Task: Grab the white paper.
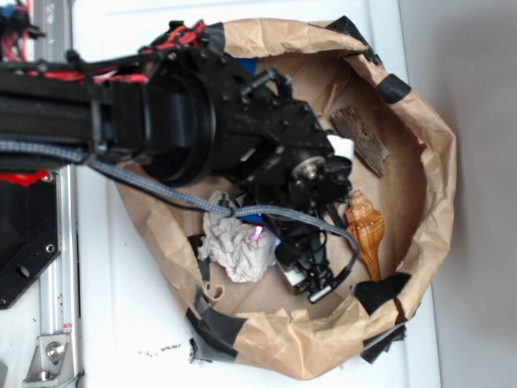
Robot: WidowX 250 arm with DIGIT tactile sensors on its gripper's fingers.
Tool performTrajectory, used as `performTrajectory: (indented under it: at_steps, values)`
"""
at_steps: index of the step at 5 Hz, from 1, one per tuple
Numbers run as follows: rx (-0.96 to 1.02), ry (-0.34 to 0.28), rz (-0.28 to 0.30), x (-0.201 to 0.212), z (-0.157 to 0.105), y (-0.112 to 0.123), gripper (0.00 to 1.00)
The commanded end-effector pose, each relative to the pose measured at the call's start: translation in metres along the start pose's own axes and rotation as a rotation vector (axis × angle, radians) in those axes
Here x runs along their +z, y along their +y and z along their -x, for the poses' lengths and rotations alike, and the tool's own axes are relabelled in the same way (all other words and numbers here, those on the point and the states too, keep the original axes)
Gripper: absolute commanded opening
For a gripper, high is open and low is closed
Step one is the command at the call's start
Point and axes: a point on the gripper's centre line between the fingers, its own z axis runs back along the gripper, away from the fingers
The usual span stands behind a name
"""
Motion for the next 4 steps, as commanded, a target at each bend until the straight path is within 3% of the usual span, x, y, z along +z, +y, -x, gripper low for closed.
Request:
performTrajectory:
  at_steps: [1, 3, 4]
  values:
    - [-0.380, -0.124, -0.059, 0.100, 0.009, -0.018, 0.00]
    - [-0.469, -0.257, -0.204, 0.206, 0.029, -0.020, 0.00]
    - [-0.572, -0.326, -0.249, 0.224, 0.045, -0.025, 0.00]
